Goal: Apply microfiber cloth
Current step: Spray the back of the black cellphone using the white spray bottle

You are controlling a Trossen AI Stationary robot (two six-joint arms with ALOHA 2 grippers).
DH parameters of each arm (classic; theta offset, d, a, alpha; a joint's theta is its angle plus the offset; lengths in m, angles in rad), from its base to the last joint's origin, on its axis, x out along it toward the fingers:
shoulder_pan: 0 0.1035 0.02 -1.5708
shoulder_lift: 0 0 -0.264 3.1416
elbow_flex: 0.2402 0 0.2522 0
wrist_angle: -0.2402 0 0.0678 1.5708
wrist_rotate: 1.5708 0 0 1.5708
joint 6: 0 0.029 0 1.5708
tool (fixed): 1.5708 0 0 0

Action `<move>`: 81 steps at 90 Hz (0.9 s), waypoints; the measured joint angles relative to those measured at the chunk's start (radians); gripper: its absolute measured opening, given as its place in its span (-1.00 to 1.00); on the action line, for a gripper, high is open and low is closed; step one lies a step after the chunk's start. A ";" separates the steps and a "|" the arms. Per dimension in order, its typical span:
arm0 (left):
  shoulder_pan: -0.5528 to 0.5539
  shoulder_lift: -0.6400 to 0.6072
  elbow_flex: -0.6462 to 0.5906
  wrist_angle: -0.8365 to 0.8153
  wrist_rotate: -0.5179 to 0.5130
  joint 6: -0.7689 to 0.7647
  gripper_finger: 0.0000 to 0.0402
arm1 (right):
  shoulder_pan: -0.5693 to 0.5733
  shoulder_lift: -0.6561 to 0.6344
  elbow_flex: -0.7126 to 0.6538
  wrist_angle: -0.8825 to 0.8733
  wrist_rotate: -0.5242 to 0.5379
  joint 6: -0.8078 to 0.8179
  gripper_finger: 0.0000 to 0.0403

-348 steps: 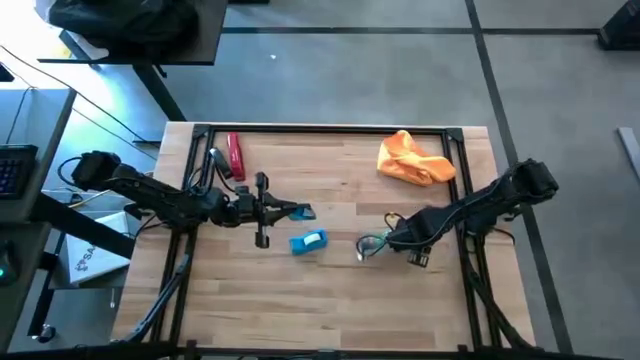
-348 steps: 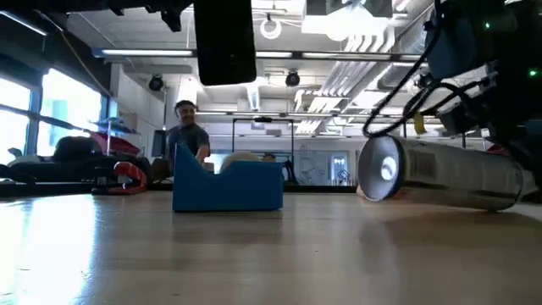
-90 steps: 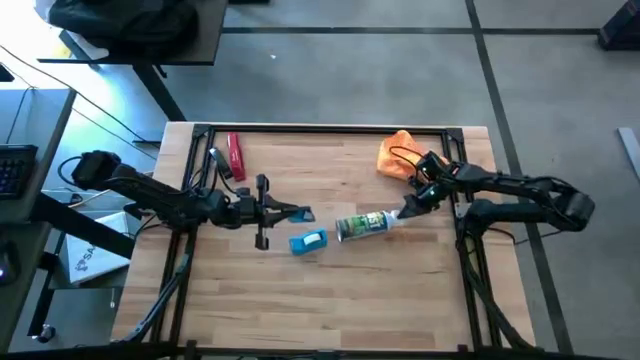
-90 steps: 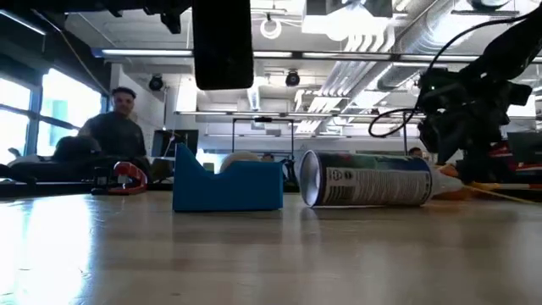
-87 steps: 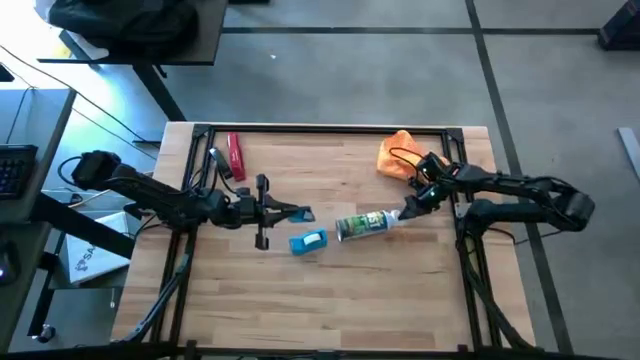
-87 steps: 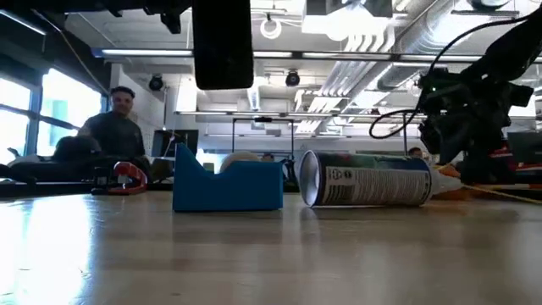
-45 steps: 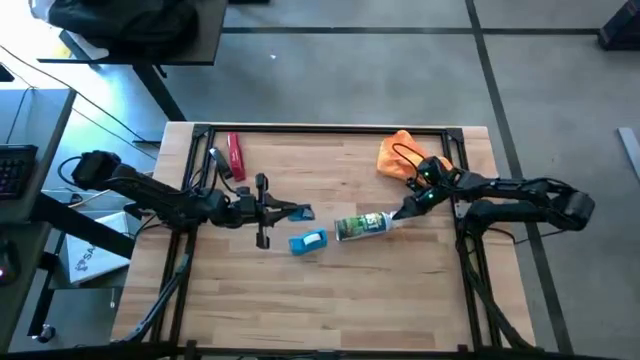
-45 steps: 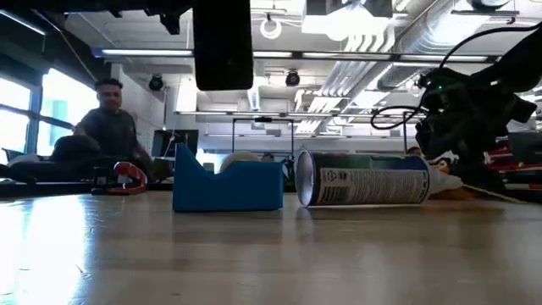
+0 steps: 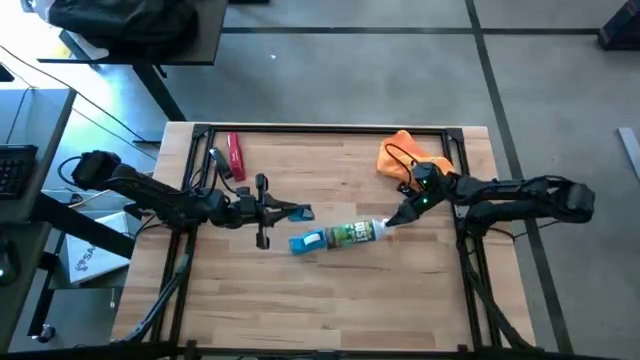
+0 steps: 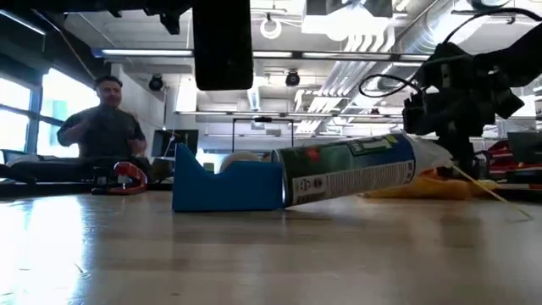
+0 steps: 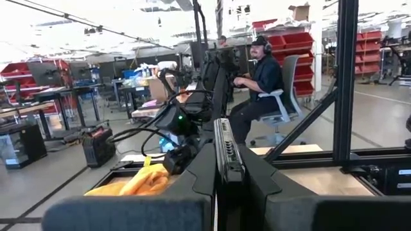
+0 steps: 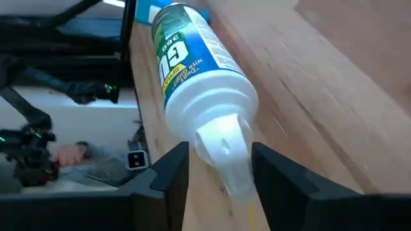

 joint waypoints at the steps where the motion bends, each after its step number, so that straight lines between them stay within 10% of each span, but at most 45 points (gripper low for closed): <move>1: 0.000 0.000 0.000 0.000 0.000 0.000 -0.94 | 0.005 0.000 0.002 0.000 0.005 -0.006 -0.34; 45: 0.000 0.000 0.000 0.001 0.000 -0.007 -0.94 | 0.169 0.000 0.059 -0.069 0.101 -0.149 -0.37; 81: 0.000 0.000 0.000 0.001 0.000 -0.007 -0.94 | 0.253 0.000 0.061 -0.149 0.096 -0.225 -0.99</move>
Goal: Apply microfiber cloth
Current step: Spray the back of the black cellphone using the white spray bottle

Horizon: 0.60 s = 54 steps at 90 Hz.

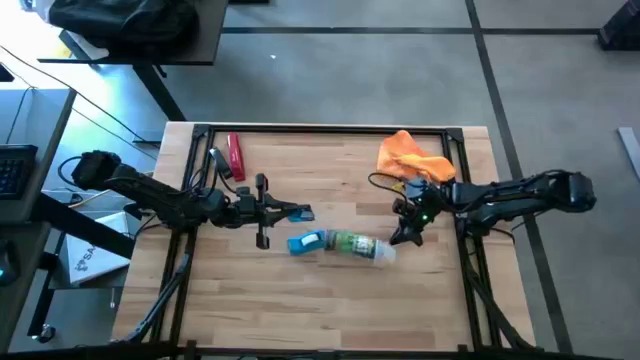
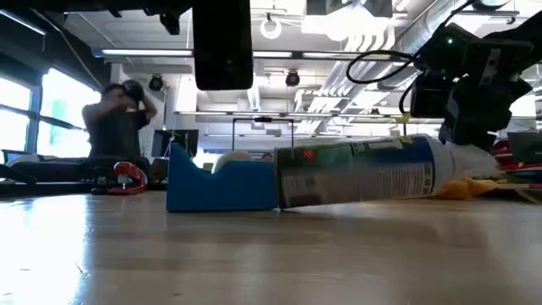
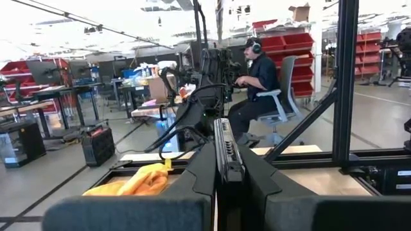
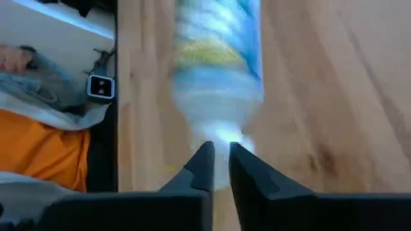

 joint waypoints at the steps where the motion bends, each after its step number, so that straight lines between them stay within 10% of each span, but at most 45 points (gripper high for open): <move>1: 0.000 0.000 0.000 0.000 0.000 0.000 -0.94 | 0.001 0.000 0.001 -0.002 -0.001 0.002 -0.99; 32: 0.000 0.000 0.000 0.000 0.000 -0.003 -0.94 | 0.008 0.000 0.233 -0.355 0.025 -0.072 -1.00; 54: 0.000 0.000 0.000 0.000 0.000 -0.002 -0.94 | 0.200 0.000 0.479 -0.649 0.339 -0.091 -1.00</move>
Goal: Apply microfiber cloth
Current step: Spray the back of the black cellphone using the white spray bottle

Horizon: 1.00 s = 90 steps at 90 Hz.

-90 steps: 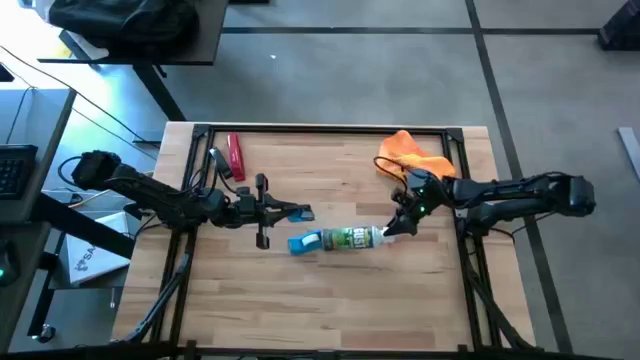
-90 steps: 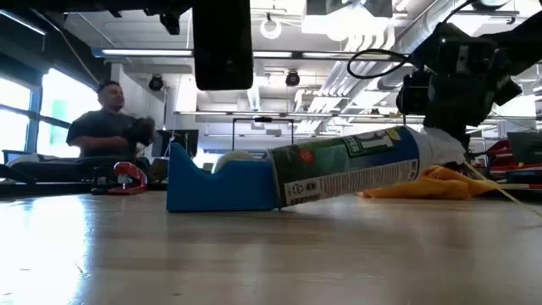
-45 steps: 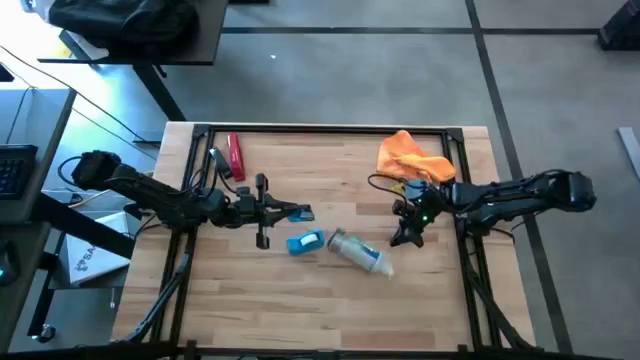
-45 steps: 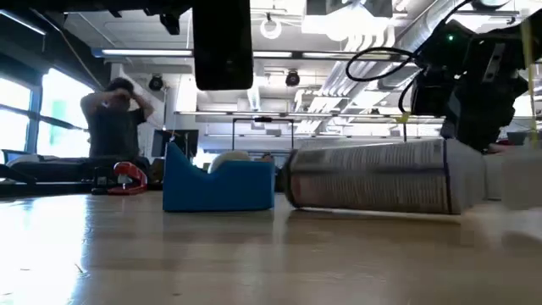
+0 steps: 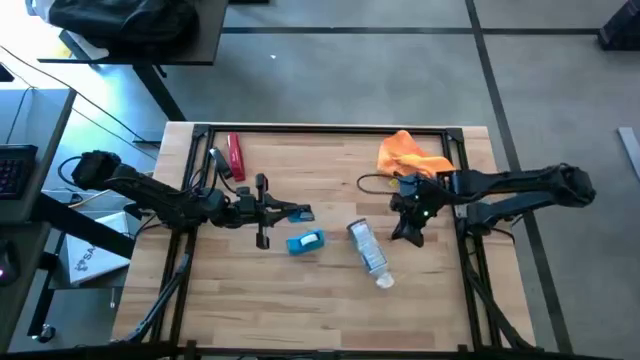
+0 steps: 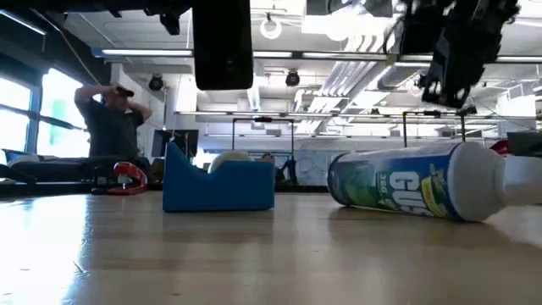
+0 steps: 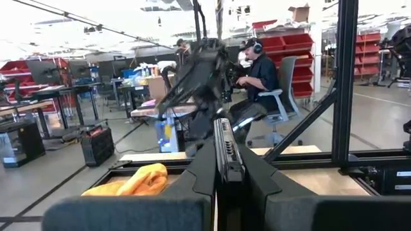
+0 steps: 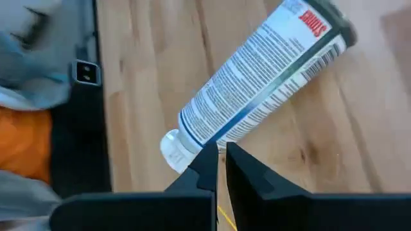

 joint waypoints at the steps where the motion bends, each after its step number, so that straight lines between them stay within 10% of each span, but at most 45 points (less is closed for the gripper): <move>1: 0.000 0.000 0.000 0.000 0.000 0.000 -0.94 | 0.016 0.000 0.007 -0.005 0.019 0.004 -1.00; 37: -0.004 0.000 0.013 0.001 0.006 0.002 -0.94 | 0.573 0.183 0.059 0.149 0.563 0.332 -1.00; 90: -0.063 0.000 0.047 0.001 0.013 0.028 -0.94 | 0.920 0.933 0.836 -0.441 0.584 0.496 -0.81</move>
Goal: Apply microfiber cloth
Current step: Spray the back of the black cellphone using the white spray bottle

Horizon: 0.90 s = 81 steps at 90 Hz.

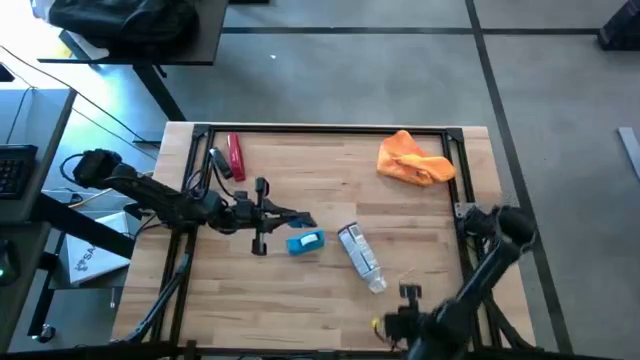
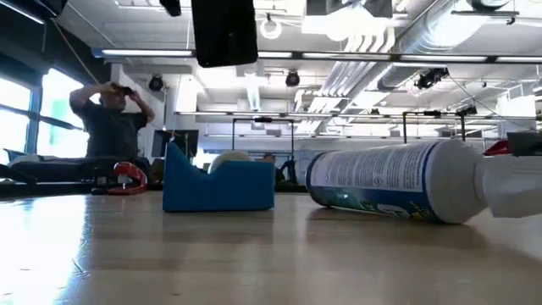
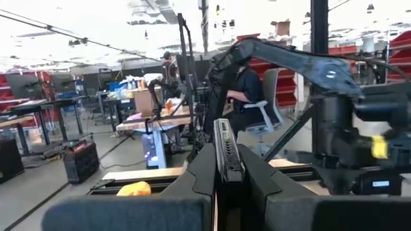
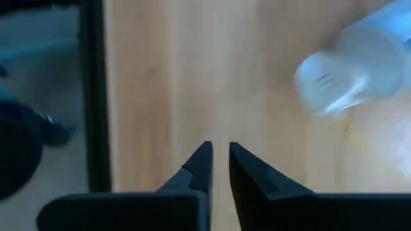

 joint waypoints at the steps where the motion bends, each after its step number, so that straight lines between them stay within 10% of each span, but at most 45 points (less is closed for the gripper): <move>1: 0.000 0.000 0.000 0.000 0.000 0.000 -0.94 | 0.004 0.011 0.010 -0.005 0.000 0.001 -0.79; 37: -0.005 0.000 0.000 0.000 -0.001 0.000 -0.94 | 0.019 0.232 0.086 -0.213 0.280 -0.066 -0.17; 81: -0.012 0.000 0.000 -0.006 -0.002 0.011 -0.94 | -0.026 0.335 0.036 -0.251 0.514 -0.607 -0.13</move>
